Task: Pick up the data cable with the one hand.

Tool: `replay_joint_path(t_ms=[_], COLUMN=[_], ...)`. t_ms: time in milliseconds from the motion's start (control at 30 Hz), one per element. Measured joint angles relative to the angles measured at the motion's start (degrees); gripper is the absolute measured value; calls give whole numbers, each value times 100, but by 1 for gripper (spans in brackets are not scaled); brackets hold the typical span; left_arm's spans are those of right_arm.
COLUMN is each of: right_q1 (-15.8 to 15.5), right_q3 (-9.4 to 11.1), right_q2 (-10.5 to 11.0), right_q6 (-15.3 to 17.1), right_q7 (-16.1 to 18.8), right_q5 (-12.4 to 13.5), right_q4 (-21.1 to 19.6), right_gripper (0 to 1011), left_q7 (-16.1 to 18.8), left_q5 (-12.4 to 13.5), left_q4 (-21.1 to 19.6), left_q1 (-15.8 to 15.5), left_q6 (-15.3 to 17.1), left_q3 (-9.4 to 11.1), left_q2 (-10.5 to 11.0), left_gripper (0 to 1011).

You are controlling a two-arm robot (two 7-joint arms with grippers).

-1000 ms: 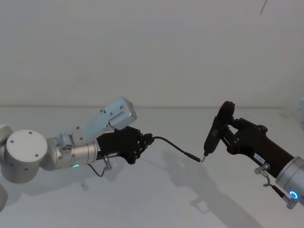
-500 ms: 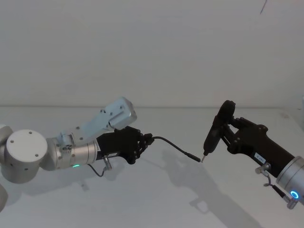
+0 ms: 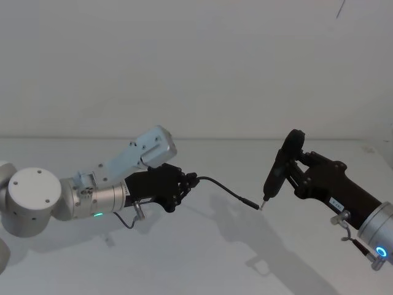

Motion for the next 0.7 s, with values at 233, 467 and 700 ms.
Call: replay_joint_path(t_ms=[233, 467, 700], right_q1=[8, 24, 34], right_q3=[-23, -56, -90], right_q2=[18, 41, 70], right_q6=[-18, -35, -49], right_q7=[-26, -57, -77], right_q5=[-4, -22, -26], right_q4=[4, 28, 44], right_gripper=[279, 279, 279], left_q7=[0, 0, 0], left_q5=[0, 0, 0], left_q4=[0, 0, 0], left_q1=[0, 0, 0], left_q6=[0, 0, 0], left_q3=[0, 0, 0], left_q2=[0, 0, 0], left_gripper=[48, 48, 48])
